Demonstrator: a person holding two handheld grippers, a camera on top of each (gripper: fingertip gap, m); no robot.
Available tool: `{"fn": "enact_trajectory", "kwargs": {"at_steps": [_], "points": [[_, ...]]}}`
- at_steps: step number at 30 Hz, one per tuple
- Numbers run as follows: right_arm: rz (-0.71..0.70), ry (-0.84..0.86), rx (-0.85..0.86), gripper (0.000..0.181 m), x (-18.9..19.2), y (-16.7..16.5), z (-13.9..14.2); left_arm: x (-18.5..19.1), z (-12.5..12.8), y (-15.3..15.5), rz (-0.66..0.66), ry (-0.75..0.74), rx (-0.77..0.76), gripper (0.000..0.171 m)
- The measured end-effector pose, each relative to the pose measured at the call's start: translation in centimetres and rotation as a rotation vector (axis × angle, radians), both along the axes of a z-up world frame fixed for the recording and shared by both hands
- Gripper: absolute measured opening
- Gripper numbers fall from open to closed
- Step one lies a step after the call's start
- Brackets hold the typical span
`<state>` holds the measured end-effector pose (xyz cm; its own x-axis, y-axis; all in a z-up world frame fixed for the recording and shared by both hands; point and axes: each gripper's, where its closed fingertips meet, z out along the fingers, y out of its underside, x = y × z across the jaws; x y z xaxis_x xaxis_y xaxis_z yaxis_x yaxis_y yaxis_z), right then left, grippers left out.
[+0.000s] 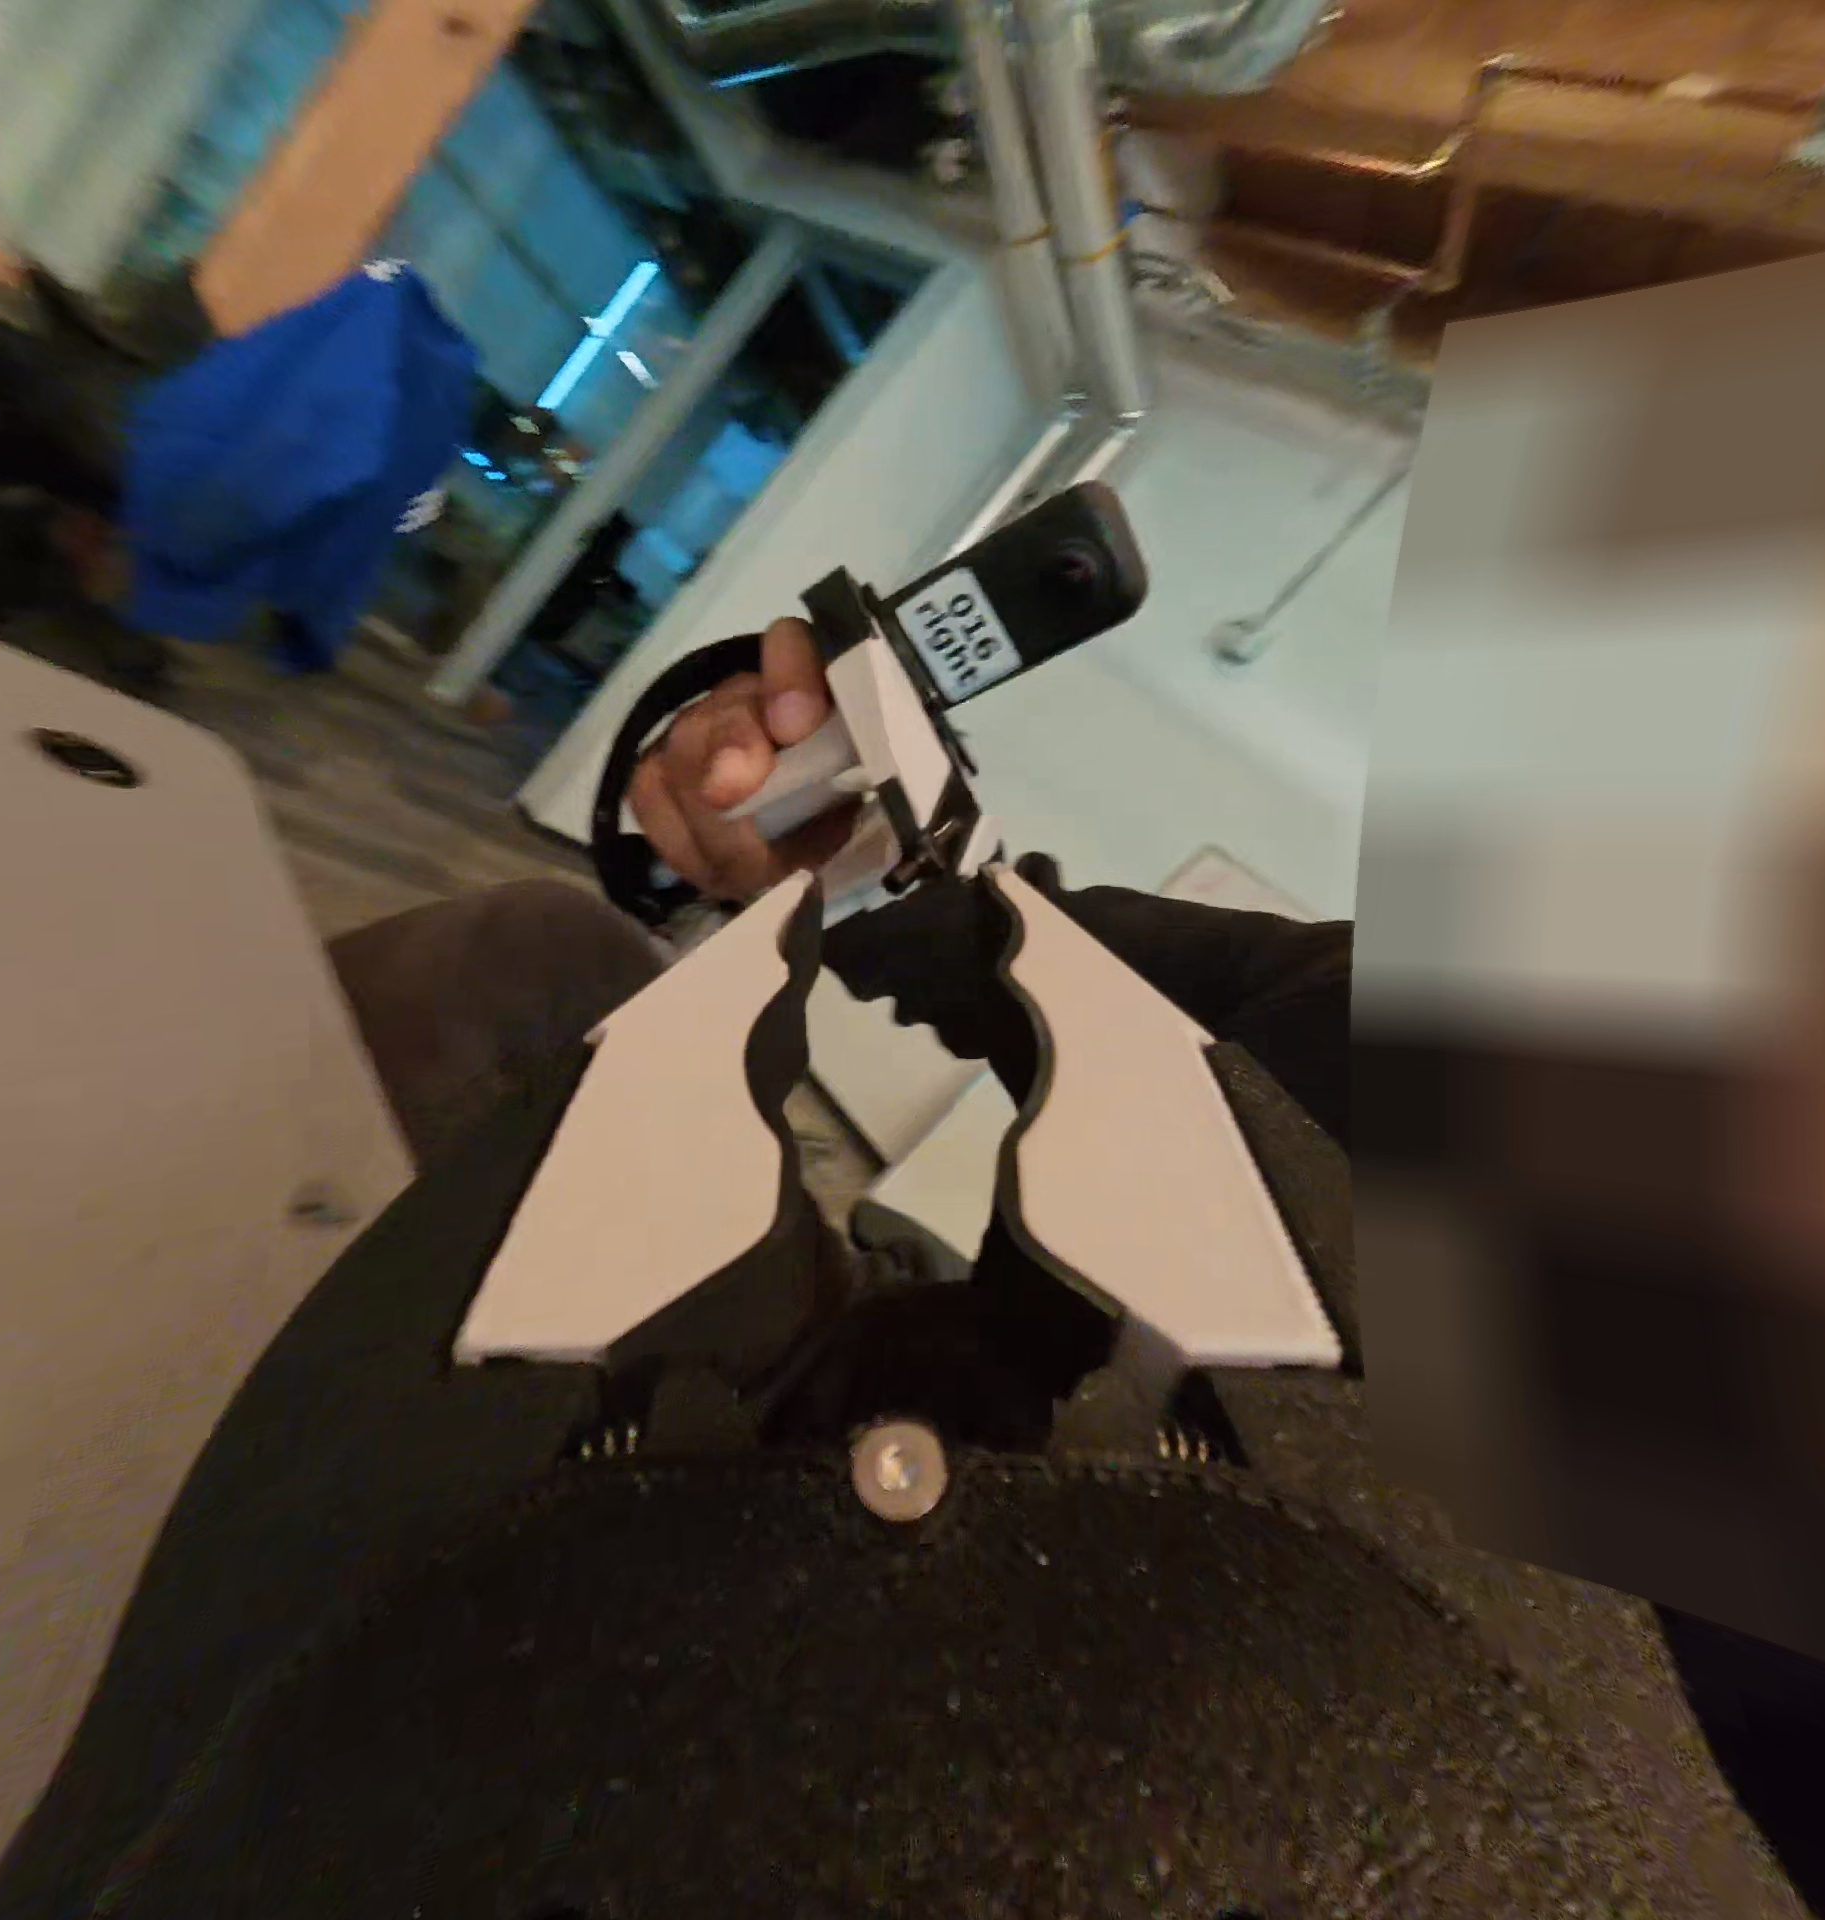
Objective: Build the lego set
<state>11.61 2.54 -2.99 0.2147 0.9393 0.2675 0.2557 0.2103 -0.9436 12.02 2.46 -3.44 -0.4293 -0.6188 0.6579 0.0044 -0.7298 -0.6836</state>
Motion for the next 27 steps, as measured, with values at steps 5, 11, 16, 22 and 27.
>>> {"fn": "enact_trajectory", "kwargs": {"at_steps": [5,11,16,22,27], "points": [[-0.005,-0.031,0.07,0.007,-0.6,-0.6,0.5,-0.2,0.9,-0.8,-0.068,-0.079,-0.031,0.005],[-0.015,-0.082,0.125,0.007,-0.7,-0.4,0.2,-0.4,0.9,-0.7,-0.049,-0.081,-0.022,0.004],[-0.079,-0.132,0.167,0.007,-0.5,0.3,0.1,-0.5,0.9,0.0,0.011,-0.083,-0.002,0.0],[-0.21,-0.141,0.221,0.044,-0.3,1.9,-0.2,-1.2,1.1,1.5,0.106,-0.092,0.008,0.0],[-0.278,-0.17,0.355,0.029,-0.3,2.0,-0.3,-0.9,0.9,1.4,0.111,-0.076,0.024,0.0]]}}
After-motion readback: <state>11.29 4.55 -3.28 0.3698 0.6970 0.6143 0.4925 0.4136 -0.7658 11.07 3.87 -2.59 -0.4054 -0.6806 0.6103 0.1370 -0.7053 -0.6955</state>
